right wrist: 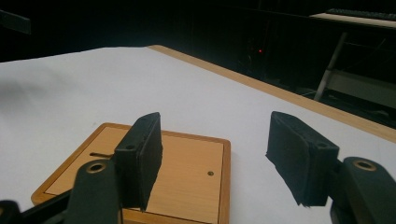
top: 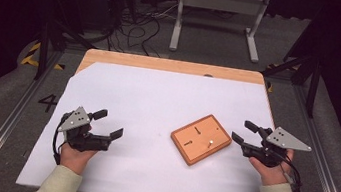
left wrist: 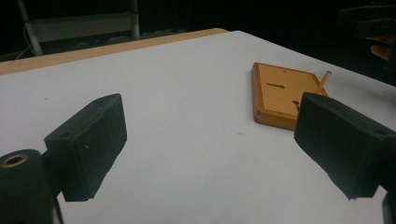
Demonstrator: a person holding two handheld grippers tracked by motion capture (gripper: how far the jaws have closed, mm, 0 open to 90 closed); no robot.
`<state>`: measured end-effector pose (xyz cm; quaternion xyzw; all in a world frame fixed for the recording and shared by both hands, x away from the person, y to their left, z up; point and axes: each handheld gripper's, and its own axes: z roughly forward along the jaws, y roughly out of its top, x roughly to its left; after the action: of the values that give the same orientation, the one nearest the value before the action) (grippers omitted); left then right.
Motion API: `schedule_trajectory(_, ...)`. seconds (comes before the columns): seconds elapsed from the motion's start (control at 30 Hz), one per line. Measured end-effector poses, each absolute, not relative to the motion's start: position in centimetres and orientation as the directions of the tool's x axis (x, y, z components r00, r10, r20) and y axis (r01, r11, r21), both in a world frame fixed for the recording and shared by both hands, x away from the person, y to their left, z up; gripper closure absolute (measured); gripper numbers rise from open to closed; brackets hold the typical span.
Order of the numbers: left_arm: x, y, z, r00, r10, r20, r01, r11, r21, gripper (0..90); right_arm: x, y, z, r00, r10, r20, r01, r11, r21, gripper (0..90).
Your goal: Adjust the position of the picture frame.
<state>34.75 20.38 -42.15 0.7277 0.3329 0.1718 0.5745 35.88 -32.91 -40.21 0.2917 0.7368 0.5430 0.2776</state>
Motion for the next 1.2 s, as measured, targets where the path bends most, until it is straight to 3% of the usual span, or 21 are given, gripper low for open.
schedule_trajectory(0.43, 34.9, 20.4, -42.1, 0.721, 0.682, -0.127, 0.286, -0.125, 0.950, 9.9, 36.0, -33.1, -40.1, -0.669, 0.738, -0.087, 0.144, 0.244, 0.959, 36.4)
schedule_trajectory(0.57, 34.8, 20.3, -42.2, 0.720, 0.682, -0.133, 0.292, -0.123, 0.948, 9.9, 36.2, -33.2, -39.9, -0.658, 0.748, -0.085, 0.170, 0.258, 0.951, 42.7)
schedule_trajectory(0.93, 34.9, 20.2, -42.2, 0.721, 0.681, -0.130, 0.295, -0.131, 0.946, 9.8, 37.5, -33.2, -39.2, -0.631, 0.774, -0.054, 0.306, 0.311, 0.900, 55.3)
schedule_trajectory(1.2, 34.9, 20.2, -42.4, 0.718, 0.681, -0.141, 0.309, -0.130, 0.942, 9.7, 38.7, -33.1, -39.6, -0.622, 0.782, -0.043, 0.389, 0.356, 0.850, 56.0)
